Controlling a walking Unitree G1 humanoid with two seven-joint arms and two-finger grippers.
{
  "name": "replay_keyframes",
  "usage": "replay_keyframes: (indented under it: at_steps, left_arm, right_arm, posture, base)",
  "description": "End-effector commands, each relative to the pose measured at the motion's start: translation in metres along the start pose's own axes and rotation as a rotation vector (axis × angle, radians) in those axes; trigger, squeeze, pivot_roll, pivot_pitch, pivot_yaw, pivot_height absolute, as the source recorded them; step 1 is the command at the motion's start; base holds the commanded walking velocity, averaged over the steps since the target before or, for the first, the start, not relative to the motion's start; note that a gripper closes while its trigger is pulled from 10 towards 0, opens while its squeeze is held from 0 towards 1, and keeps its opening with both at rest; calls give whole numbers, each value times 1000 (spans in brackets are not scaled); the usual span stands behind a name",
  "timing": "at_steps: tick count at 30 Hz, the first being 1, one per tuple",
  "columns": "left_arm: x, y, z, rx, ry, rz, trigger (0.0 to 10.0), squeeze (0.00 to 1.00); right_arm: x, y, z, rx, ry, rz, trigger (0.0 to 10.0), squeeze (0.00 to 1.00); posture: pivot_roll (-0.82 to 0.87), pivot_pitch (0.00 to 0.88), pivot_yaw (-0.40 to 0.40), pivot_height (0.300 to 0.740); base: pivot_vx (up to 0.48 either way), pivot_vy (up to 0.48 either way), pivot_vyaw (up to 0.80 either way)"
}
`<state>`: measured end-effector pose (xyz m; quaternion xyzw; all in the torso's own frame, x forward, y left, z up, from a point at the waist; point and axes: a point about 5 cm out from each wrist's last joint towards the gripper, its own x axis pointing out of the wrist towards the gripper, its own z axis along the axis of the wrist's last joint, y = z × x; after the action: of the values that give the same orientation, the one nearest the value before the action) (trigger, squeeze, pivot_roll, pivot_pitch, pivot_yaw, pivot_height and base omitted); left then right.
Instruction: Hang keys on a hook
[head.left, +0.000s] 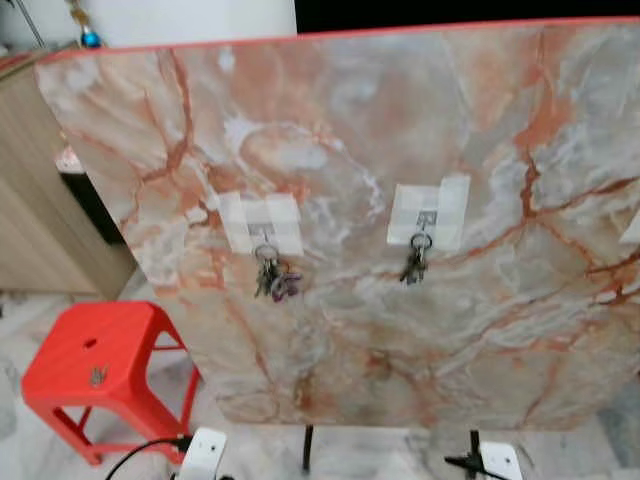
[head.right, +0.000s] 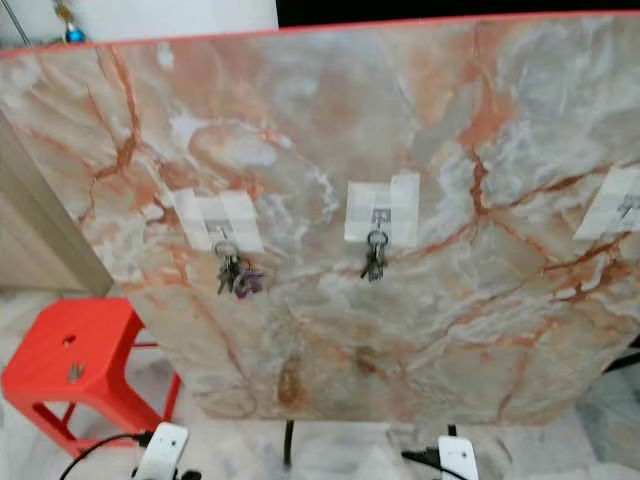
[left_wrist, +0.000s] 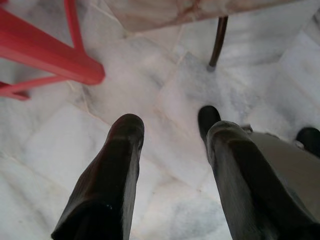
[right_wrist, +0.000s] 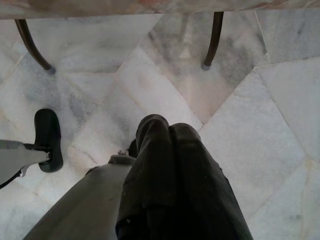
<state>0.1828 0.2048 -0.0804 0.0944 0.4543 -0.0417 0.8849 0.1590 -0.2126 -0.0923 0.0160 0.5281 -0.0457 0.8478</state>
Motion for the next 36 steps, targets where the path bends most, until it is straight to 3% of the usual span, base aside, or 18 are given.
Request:
replay_keyframes:
  at_steps: [1, 8, 36]
  left_arm:
    - [-1, 1, -7, -2, 34, 2, 10000, 0]
    - [-2, 4, -11, -7, 43, 3, 10000, 0]
    - [-4, 9, -17, -15, 66, 2, 10000, 0]
  right_arm:
    - [0, -1, -2, 2, 4, 0, 10000, 0]
    - [0, -1, -2, 13, -1, 1, 10000, 0]
    - [0, 0, -3, 19, -3, 9, 10000, 0]
  posture:
    - [8, 0, 9, 740]
    - [8, 0, 8, 740]
    - [9, 0, 10, 740]
  base:
    - [0, 244, 0]
    - [0, 278, 0]
    - [0, 480, 0]
